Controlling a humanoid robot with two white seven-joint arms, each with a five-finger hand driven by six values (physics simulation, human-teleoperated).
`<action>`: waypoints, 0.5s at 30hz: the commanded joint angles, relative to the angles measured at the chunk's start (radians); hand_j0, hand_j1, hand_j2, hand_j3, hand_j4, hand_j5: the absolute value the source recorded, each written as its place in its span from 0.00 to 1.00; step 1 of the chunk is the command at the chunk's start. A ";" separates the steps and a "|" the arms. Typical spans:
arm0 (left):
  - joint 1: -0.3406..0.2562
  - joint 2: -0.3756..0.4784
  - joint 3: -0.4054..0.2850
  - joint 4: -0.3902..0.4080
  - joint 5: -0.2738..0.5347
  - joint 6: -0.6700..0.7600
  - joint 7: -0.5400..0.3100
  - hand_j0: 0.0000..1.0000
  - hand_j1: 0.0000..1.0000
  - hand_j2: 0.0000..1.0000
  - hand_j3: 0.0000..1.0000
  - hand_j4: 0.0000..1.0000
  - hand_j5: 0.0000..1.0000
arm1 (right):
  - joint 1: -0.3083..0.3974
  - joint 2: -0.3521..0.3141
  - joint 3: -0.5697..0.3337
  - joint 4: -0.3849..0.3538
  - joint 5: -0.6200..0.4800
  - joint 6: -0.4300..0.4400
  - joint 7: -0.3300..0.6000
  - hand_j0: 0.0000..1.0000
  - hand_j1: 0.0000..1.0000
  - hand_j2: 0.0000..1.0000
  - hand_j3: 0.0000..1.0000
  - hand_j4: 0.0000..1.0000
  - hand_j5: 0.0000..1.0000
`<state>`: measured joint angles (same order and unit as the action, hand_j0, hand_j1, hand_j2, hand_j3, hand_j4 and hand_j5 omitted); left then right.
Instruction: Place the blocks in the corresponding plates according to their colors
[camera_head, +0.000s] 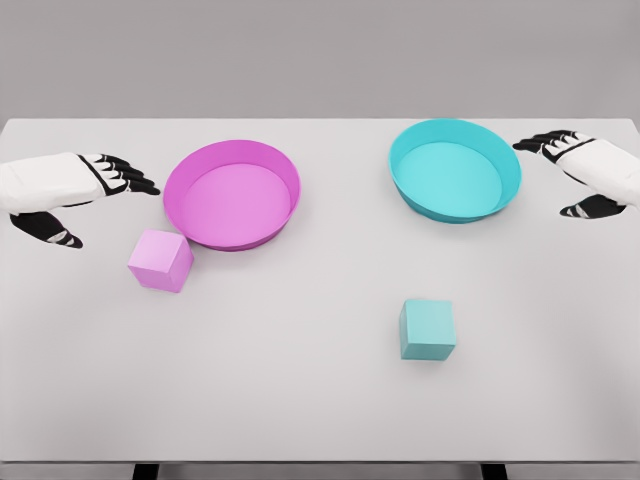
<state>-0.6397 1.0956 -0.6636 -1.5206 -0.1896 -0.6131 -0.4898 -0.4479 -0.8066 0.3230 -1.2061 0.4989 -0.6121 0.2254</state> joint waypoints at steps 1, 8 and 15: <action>0.000 0.001 0.001 -0.001 0.006 0.002 0.000 1.00 1.00 1.00 1.00 1.00 1.00 | 0.000 -0.005 -0.001 -0.004 -0.005 0.001 0.000 1.00 1.00 1.00 1.00 1.00 1.00; 0.006 0.001 0.001 -0.004 0.002 0.002 0.000 1.00 1.00 1.00 1.00 1.00 1.00 | 0.083 -0.020 -0.159 -0.088 -0.051 0.001 0.015 1.00 1.00 1.00 1.00 1.00 1.00; 0.015 -0.025 -0.010 -0.058 -0.059 0.002 -0.030 1.00 1.00 1.00 1.00 1.00 1.00 | -0.064 -0.187 0.254 -0.201 -0.049 0.001 0.035 1.00 1.00 1.00 1.00 1.00 1.00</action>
<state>-0.6241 1.0815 -0.6692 -1.5608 -0.2382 -0.6128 -0.5146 -0.5445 -0.9450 0.4495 -1.3767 0.4528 -0.6112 0.2574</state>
